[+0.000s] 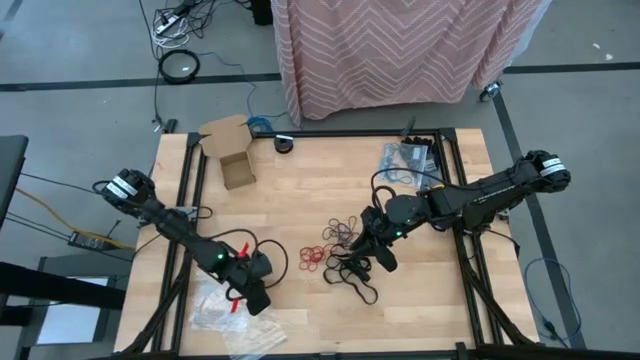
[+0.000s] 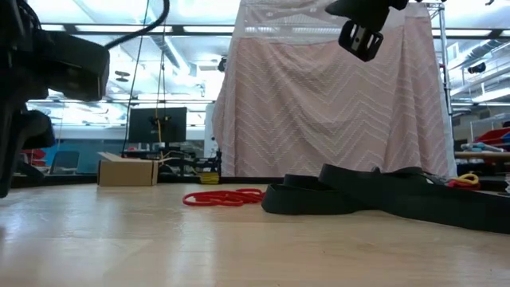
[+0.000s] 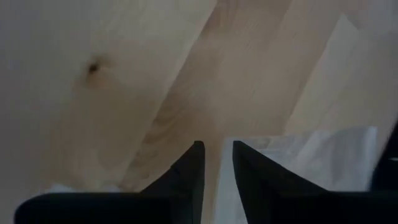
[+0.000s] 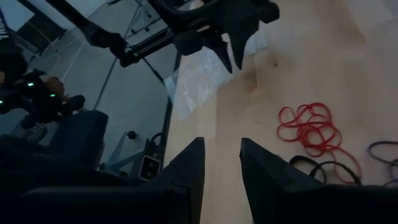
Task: Sort rubber bands
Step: Open the transparent zip bag
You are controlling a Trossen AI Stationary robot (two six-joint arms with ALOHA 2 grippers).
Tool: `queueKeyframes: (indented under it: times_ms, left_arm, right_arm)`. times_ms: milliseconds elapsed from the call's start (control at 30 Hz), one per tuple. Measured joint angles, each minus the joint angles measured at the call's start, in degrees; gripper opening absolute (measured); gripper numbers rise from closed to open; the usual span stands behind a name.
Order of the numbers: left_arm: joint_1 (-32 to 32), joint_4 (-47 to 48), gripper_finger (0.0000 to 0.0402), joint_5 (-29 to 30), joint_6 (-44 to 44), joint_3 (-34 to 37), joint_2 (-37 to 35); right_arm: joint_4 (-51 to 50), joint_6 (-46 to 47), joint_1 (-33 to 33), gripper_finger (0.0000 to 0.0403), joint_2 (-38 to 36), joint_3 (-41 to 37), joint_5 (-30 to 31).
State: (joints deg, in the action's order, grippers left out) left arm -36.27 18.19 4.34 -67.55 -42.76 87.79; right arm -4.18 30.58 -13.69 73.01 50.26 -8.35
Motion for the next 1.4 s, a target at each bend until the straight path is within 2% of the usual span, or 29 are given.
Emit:
queueKeyframes:
  times_ms: [300,567,667,767,900,933,1067,1267,1400]
  left_arm:
    - [-0.66,-4.13,0.0107,1.01,3.71,-0.1,0.44]
    - [-0.81,-8.21,0.0158,-2.68,0.73,-0.57,7.51]
    - [-0.94,-7.33,0.0165,-2.83,-1.75,-1.55,9.78]
    - [-0.88,-5.42,0.0139,-3.45,-4.5,-2.3,10.8]
    - [-0.79,-3.49,0.0033,-3.78,-3.49,-2.09,10.47]
    - [-0.74,-3.3,0.0019,-3.93,-3.12,-2.08,10.43]
    - [-0.08,-1.22,0.0005,-3.96,-2.88,-2.64,7.9]
    - [1.09,10.42,0.0002,6.35,-0.69,-9.49,1.88]
    - [2.65,16.81,0.0002,7.53,3.77,-12.85,1.86]
  right_arm:
    - [-0.03,-0.9,0.26,0.0093,0.0,0.0,1.52]
    - [-0.31,-1.28,0.61,0.0094,0.02,0.0,1.52]
    - [-0.31,-1.28,0.76,0.0095,0.02,0.0,1.5]
    - [-0.37,-1.32,0.82,0.0093,0.02,0.0,1.52]
    - [-0.7,-1.36,0.83,0.0091,0.02,0.0,1.5]
    - [-0.77,-1.7,0.83,0.0091,0.02,0.0,1.5]
    - [-0.81,-2.33,1.09,0.0091,0.02,0.0,1.48]
    - [-0.82,-3.06,2.23,0.0089,0.02,0.0,1.44]
    - [-0.18,-3.12,2.74,0.0089,0.02,0.0,0.7]
